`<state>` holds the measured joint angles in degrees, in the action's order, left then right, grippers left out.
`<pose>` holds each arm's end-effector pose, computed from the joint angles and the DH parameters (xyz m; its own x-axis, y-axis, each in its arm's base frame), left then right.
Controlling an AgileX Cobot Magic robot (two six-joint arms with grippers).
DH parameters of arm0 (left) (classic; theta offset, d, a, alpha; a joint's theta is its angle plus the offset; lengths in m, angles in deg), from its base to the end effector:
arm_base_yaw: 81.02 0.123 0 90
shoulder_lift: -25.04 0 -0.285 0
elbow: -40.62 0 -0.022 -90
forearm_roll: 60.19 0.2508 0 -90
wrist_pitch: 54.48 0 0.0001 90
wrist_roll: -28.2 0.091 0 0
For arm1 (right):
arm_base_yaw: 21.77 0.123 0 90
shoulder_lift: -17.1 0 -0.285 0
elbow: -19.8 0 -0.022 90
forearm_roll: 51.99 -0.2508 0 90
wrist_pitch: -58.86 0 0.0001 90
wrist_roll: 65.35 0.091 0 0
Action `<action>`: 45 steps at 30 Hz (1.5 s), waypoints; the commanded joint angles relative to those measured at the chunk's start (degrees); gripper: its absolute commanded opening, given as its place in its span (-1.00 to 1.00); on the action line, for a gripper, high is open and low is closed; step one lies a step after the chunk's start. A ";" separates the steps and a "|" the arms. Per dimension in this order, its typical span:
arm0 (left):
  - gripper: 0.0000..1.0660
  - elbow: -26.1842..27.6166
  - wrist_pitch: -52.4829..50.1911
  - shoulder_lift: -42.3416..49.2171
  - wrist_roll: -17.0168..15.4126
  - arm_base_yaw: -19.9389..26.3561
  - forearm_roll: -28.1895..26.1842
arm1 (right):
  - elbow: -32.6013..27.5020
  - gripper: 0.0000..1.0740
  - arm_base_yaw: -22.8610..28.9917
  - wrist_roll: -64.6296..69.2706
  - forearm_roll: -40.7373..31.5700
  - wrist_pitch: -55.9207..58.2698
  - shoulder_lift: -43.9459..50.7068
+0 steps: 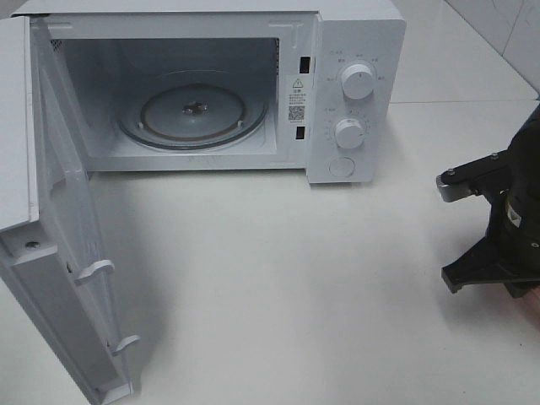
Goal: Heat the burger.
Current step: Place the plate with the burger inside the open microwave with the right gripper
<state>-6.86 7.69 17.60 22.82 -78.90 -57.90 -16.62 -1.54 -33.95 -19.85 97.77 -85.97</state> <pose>-0.0092 0.0029 0.2806 -0.4484 -0.0918 -0.8891 -0.1024 0.9934 -0.0509 0.2481 0.0590 0.1390 -0.9561 -0.2587 -0.1378 -0.2041 0.9249 -0.3208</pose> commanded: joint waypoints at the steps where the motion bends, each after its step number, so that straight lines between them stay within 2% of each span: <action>1: 0.71 -0.11 -0.69 1.03 0.06 -0.06 -0.17 | -0.11 -1.00 0.29 0.52 2.52 3.84 1.49; 17: 0.71 -0.11 -0.69 1.03 0.06 -0.06 -0.17 | -0.11 -1.00 0.29 0.52 3.32 12.72 4.53; 22: 0.71 -0.11 -0.69 1.03 0.06 -0.06 -0.17 | -0.11 -1.00 1.78 0.52 3.32 14.09 4.53; 40: 0.71 -0.11 -0.69 1.03 0.06 -0.06 -0.17 | -0.11 -1.00 14.61 1.55 3.32 15.64 4.53; 45: 0.71 -0.11 -0.69 1.03 0.06 -0.06 -0.17 | -0.11 -1.00 20.17 1.60 3.38 15.76 4.53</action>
<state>-6.86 7.69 17.60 22.82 -78.90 -57.90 -16.68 16.85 -32.86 -18.93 111.12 -81.78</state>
